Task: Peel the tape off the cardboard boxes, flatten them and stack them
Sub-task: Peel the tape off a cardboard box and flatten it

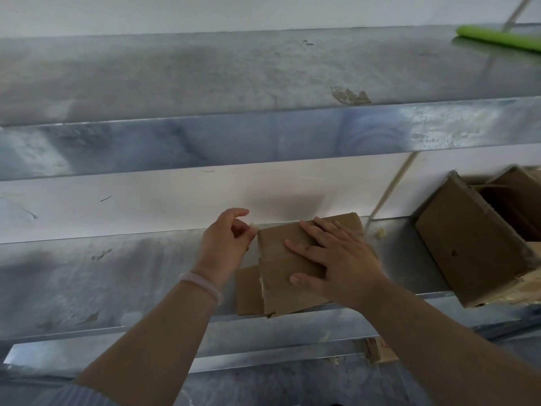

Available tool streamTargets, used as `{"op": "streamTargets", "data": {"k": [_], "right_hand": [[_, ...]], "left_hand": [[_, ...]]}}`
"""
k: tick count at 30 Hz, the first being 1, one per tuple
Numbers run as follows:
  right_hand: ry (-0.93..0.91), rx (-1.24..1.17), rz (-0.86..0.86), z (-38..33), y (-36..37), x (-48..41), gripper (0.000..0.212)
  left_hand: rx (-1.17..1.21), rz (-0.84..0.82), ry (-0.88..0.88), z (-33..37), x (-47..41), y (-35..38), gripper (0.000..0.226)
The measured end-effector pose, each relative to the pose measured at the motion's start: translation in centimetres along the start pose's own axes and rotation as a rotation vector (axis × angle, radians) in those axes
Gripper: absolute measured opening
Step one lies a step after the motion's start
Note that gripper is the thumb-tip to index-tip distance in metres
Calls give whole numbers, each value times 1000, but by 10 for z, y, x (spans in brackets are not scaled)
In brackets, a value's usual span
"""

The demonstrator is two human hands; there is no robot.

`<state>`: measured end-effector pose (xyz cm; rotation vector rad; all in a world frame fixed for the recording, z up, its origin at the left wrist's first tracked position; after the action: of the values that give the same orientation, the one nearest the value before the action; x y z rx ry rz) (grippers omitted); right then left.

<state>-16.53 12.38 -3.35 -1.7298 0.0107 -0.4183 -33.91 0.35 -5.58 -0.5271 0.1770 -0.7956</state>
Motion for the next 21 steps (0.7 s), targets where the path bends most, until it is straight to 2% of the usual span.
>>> {"op": "streamTargets", "data": {"k": [6, 9, 14, 19, 21], "right_hand": [[2, 23, -2, 1, 2, -1, 70], [-8, 12, -2, 1, 3, 0, 73], [-13, -4, -10, 2, 3, -1, 77], [-17, -17, -6, 3, 5, -1, 75], [-18, -21, -4, 3, 5, -1, 74]], "left_hand": [[440, -275, -144, -7, -5, 11, 20], [398, -302, -144, -9, -8, 7, 16], [358, -135, -93, -2, -15, -4, 10], [72, -50, -64, -3, -26, -9, 5], [-3, -61, -91, -10, -29, -8, 19]]}}
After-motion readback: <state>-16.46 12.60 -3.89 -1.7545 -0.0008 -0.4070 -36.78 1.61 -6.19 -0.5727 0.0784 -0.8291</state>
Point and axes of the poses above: each hand's wrist, its own x-axis away from the middle knuckle, its own y-axis out of the palm, z = x × y, the point moved 6 cm from there along -x, towards the middle knuckle, and after that the axes turned 13 degrees about -z, right-handed, at the moved point
